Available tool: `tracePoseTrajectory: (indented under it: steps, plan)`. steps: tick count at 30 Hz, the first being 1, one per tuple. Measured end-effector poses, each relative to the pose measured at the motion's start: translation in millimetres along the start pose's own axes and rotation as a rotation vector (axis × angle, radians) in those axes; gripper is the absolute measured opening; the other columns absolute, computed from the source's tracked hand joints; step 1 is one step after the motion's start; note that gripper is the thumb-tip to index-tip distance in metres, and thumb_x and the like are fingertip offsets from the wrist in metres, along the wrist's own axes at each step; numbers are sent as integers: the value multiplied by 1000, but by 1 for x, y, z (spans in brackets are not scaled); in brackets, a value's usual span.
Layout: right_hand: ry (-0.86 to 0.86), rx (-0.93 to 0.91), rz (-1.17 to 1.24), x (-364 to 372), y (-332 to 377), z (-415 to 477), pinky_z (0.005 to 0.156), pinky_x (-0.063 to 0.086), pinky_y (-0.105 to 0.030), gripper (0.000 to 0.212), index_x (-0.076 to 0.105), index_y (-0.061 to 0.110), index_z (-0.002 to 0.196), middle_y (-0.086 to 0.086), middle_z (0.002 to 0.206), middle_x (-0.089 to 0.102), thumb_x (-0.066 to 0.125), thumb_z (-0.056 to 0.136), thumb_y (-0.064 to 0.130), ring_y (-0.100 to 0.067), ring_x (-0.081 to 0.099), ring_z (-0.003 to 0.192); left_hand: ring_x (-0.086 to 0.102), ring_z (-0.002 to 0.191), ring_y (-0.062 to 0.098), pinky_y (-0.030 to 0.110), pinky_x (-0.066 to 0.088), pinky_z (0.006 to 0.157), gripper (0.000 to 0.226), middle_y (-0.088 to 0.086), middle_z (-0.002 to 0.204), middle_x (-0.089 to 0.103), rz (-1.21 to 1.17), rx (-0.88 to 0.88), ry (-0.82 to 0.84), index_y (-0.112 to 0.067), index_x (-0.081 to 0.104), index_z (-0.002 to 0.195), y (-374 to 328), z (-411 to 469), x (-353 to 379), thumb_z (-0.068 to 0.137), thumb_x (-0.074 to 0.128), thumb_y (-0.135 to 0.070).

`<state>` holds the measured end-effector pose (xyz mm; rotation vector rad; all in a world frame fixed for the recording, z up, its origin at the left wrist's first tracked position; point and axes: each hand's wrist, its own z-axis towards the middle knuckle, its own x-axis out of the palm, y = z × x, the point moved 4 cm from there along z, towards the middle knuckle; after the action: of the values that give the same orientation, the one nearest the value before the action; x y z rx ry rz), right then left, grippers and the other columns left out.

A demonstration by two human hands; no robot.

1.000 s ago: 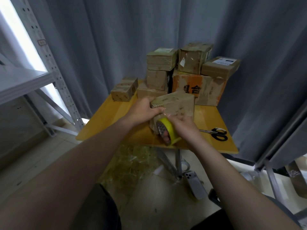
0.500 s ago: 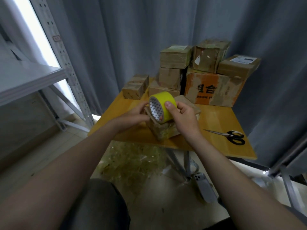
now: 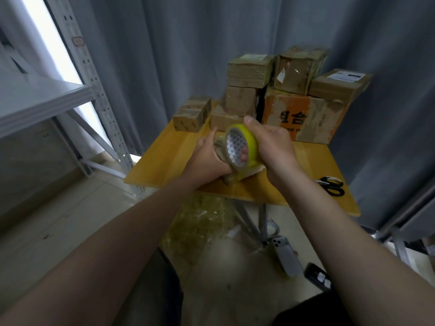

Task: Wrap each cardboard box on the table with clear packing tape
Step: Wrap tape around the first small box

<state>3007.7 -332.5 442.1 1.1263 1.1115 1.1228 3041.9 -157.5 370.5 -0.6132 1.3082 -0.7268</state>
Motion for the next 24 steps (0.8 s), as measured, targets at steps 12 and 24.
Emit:
tracePoseTrajectory:
  steps: [12, 24]
  plan:
    - [144, 71, -183, -37, -42, -61, 36, 36, -15, 51, 46, 15, 58, 9, 36, 47, 66, 101, 32, -2, 49, 31, 41, 138, 25, 50, 41, 113, 137, 0, 149, 34, 271, -21, 118, -35, 18, 161, 0, 5, -7, 49, 79, -85]
    - [163, 115, -532, -14, -49, -25, 54, 40, -30, 45, 61, 13, 75, -1, 68, 59, 63, 96, 53, -15, 60, 59, -23, 154, 19, 59, 2, 125, 137, -3, 168, -27, 725, 171, 364, -19, -15, 162, -3, 4, -18, 68, 56, -88]
